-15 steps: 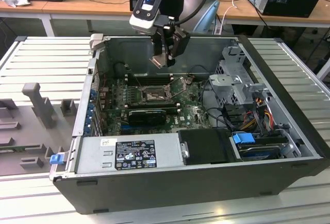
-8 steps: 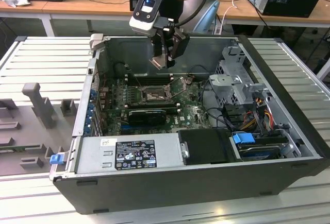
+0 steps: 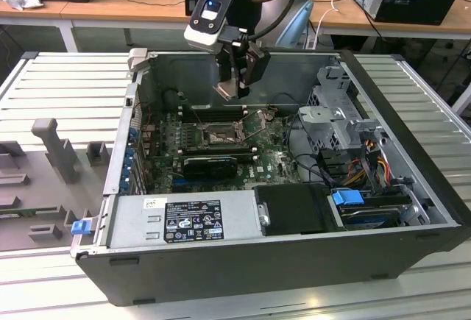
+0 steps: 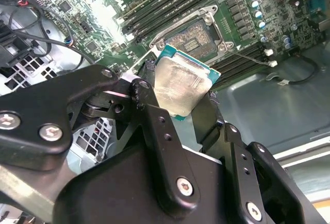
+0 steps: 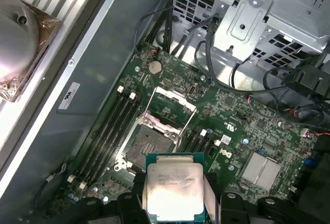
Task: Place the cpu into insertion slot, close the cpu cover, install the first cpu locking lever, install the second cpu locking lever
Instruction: 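Place the cpu into insertion slot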
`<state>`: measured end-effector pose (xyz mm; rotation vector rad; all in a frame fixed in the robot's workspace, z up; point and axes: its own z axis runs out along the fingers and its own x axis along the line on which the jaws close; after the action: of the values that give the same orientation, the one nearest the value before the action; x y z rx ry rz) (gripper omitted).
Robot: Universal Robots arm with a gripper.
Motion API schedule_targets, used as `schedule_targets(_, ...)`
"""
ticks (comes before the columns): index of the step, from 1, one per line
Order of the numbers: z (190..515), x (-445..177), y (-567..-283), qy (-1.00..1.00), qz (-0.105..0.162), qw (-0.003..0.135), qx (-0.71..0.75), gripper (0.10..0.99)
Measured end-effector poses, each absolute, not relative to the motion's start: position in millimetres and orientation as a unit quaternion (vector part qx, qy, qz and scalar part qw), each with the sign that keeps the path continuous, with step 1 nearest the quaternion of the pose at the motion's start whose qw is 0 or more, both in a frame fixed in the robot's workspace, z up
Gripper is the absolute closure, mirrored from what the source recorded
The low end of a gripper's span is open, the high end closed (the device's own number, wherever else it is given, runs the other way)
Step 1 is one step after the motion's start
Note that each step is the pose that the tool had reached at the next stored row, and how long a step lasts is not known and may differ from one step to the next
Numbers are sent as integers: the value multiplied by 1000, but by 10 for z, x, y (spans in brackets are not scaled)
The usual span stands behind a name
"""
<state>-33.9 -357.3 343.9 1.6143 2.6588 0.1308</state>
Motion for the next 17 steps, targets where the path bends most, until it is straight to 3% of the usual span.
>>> schedule_targets(17,3399,-339,-3573,799,40,18,599,561)
